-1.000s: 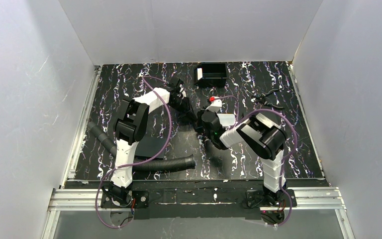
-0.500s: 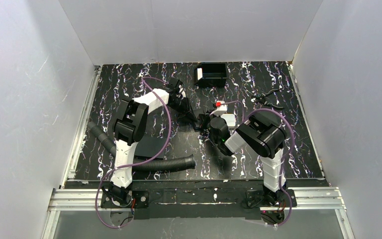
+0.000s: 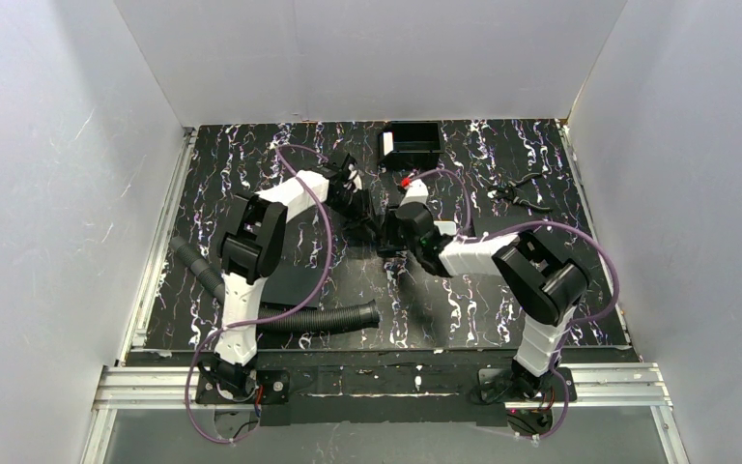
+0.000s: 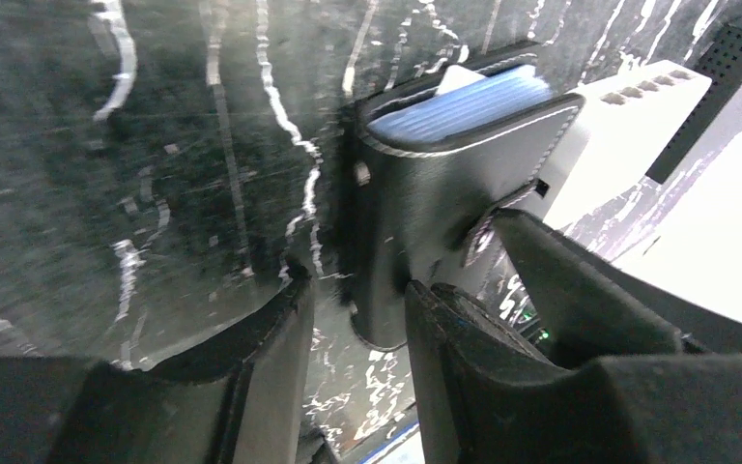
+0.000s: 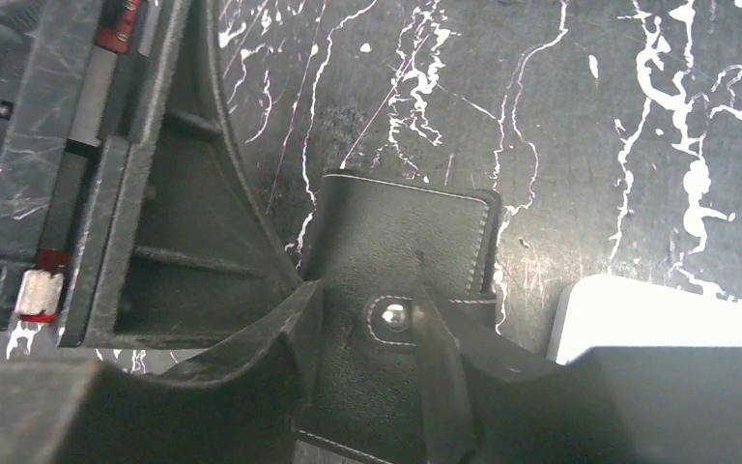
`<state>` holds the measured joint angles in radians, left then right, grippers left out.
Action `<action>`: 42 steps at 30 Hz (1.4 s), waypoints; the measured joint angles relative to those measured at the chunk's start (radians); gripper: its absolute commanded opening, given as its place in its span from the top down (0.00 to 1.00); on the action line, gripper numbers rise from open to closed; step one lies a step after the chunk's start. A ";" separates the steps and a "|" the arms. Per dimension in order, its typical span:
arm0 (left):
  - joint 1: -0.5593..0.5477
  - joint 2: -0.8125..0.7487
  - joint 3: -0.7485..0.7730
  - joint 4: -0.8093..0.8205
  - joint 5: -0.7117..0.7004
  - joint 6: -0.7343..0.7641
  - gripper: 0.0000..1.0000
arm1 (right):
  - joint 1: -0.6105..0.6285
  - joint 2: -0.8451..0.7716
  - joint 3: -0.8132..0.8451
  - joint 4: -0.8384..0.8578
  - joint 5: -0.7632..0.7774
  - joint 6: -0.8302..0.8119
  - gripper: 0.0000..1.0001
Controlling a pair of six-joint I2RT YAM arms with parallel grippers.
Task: Put the credit cards into the card holder
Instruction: Close the card holder at the center of the board, then move the card holder to the center of the board.
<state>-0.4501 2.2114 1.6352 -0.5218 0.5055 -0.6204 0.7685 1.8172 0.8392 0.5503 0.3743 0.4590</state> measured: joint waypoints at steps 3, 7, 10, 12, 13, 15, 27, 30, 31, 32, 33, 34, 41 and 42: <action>0.021 -0.019 0.000 -0.027 -0.016 0.027 0.55 | -0.027 -0.016 0.097 -0.216 -0.068 -0.026 0.43; 0.058 -0.067 -0.011 -0.061 -0.021 0.061 0.47 | -0.078 -0.050 0.170 -0.448 -0.170 -0.055 0.39; 0.083 -0.145 -0.046 -0.078 -0.021 0.093 0.39 | -0.120 -0.069 0.212 -0.584 -0.238 -0.082 0.29; 0.096 -0.209 -0.075 -0.087 -0.019 0.113 0.35 | -0.143 -0.077 0.229 -0.646 -0.286 -0.100 0.27; 0.100 -0.247 -0.091 -0.092 -0.016 0.125 0.35 | -0.154 -0.078 0.242 -0.676 -0.315 -0.108 0.26; 0.102 -0.313 -0.111 -0.103 -0.003 0.146 0.33 | -0.171 -0.078 0.268 -0.727 -0.368 -0.120 0.26; 0.098 -0.592 -0.233 -0.135 0.067 0.186 0.31 | -0.191 -0.001 0.357 -0.797 -0.500 -0.120 0.35; 0.098 -0.641 -0.260 -0.141 0.081 0.186 0.30 | -0.191 0.005 0.364 -0.797 -0.497 -0.114 0.37; 0.098 -0.658 -0.267 -0.144 0.084 0.186 0.30 | -0.190 0.007 0.364 -0.796 -0.497 -0.114 0.39; 0.098 -0.672 -0.270 -0.148 0.086 0.186 0.30 | -0.188 0.009 0.365 -0.795 -0.497 -0.114 0.40; 0.098 -0.686 -0.271 -0.151 0.087 0.187 0.30 | -0.186 0.013 0.368 -0.792 -0.495 -0.115 0.41; 0.098 -0.701 -0.271 -0.154 0.087 0.187 0.30 | -0.181 0.020 0.374 -0.788 -0.493 -0.116 0.42; 0.098 -0.778 -0.271 -0.195 0.060 0.202 0.29 | -0.112 0.092 0.434 -0.704 -0.506 -0.116 0.42; 0.098 -0.785 -0.271 -0.203 0.047 0.205 0.29 | -0.099 0.103 0.445 -0.697 -0.508 -0.116 0.42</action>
<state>-0.3519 1.4261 1.3643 -0.7246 0.5522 -0.4154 0.6697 1.9200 1.2838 -0.1465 -0.1333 0.3425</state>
